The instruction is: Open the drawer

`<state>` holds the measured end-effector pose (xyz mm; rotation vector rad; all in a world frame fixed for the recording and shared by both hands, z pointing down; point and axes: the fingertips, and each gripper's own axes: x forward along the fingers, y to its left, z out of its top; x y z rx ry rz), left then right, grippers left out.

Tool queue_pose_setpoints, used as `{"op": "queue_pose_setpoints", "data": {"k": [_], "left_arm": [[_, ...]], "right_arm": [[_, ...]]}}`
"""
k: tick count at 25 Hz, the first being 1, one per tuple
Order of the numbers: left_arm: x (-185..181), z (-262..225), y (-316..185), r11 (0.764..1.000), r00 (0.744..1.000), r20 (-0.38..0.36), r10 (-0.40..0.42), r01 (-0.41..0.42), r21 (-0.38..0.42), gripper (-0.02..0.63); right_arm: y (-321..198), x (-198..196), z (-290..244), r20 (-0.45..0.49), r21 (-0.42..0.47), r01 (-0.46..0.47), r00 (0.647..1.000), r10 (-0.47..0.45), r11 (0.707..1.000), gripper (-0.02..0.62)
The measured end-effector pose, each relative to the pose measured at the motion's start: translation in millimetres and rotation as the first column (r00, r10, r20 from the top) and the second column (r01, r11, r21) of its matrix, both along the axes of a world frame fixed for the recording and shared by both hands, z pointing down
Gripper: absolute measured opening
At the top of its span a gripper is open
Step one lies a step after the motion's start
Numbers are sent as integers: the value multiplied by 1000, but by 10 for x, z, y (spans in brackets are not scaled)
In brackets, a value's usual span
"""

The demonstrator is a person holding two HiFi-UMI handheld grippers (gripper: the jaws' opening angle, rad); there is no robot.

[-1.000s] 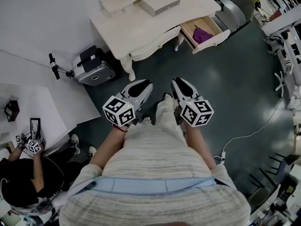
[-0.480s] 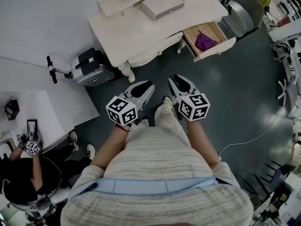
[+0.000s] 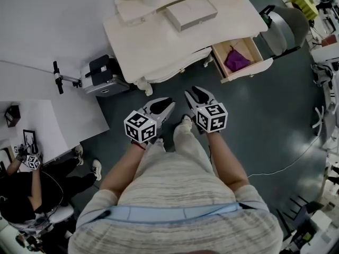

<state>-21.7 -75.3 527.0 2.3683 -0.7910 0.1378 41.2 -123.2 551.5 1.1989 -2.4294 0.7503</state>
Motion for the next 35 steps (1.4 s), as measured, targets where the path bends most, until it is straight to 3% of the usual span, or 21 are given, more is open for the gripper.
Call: {"op": "queue_pose_setpoints", "data": {"k": [19,35], "left_arm": [[-144,483,-388,989,990,64,-123,127,-71,63],[-232,738,-530,972,977,97,-188,199,-124,62]], "right_arm": [[-804,-8,1074,-138,-120,93,984,-110,988,139],[-1180,-58,1867,-284,-219,158,934,-218,963,156]]}}
